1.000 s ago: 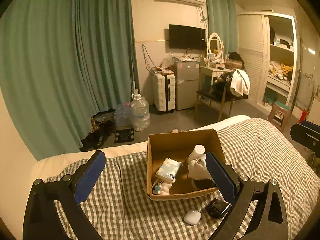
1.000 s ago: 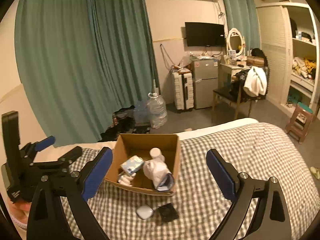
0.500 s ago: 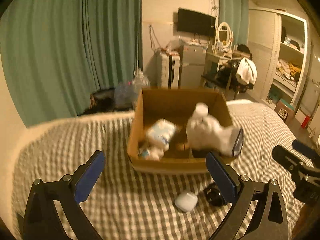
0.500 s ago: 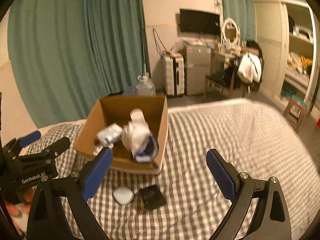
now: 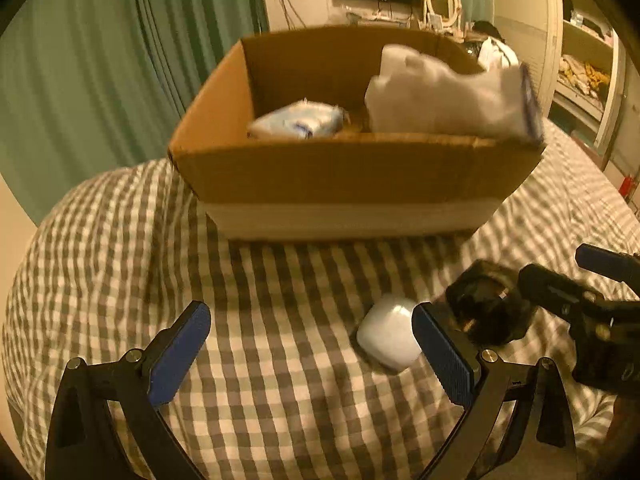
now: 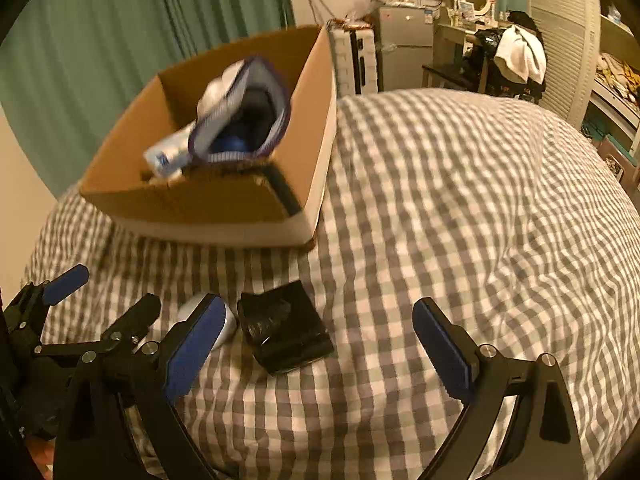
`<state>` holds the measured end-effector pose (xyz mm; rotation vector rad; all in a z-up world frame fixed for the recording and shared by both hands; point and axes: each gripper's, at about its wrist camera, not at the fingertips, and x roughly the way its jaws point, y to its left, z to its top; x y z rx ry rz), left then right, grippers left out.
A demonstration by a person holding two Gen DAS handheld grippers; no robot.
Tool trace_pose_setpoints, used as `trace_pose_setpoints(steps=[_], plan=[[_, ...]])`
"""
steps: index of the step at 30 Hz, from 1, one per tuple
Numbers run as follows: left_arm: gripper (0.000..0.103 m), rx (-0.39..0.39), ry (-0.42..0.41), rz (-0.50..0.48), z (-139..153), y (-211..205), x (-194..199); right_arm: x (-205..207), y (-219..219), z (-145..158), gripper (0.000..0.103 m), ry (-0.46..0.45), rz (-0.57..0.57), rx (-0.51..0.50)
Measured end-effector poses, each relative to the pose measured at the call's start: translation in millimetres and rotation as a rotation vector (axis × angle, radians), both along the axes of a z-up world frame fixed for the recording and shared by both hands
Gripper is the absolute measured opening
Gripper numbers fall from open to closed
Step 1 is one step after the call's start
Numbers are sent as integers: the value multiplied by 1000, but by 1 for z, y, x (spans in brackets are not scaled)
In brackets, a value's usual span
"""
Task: Organize objects
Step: 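Move both tools toward the black cup and white earbud case, then grasp the black cup-shaped object with the right tool while the left tool grasps the white earbud case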
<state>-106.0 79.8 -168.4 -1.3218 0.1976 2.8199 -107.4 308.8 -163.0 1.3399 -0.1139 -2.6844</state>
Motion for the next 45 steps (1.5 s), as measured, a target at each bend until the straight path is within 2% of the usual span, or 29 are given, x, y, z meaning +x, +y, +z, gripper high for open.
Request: trace_pose_setpoints(steps=[4,10,13,14,30,33,35,37,38,40,41,43,45], plan=[[103,-38,-29,17,-14,-5,-3,-2,-14,-13,93,-37,55,43],[103,-9,-45,11,-22,-16,-8,-8,-14,-32,81,-105,77,37],[103,7,-69,-13,-29,-15,-11,-10,-12,-36,62,-126,80,29],[103,4,-77,-21,-30,-13,-11,-10,-11,-37,52,-129,77,30],[103,-18,-117,-181,-48,16,-5,-5,13,-17,50,-72,6,31],[102,-51,-122,-198,-53,24,-10,-7,10,-18,50,-72,5,30],[99,-86,-129,-183,-56,26,-15,-8,6,-21,50,-74,3,27],[86,-71,-125,-201,-57,28,-16,-9,6,-22,50,-74,-5,21],[82,-72,-121,-205,-57,28,-16,-10,6,-22,50,-75,-8,19],[66,-72,-115,-223,-56,29,-14,-9,10,-21,50,-76,-10,16],[62,-71,-112,-225,-56,29,-13,-9,9,-21,50,-76,-9,17],[48,-81,-106,-213,-55,26,-12,-9,9,-21,50,-76,-9,17],[49,-84,-108,-204,-53,23,-11,-10,9,-21,50,-75,-10,16]])
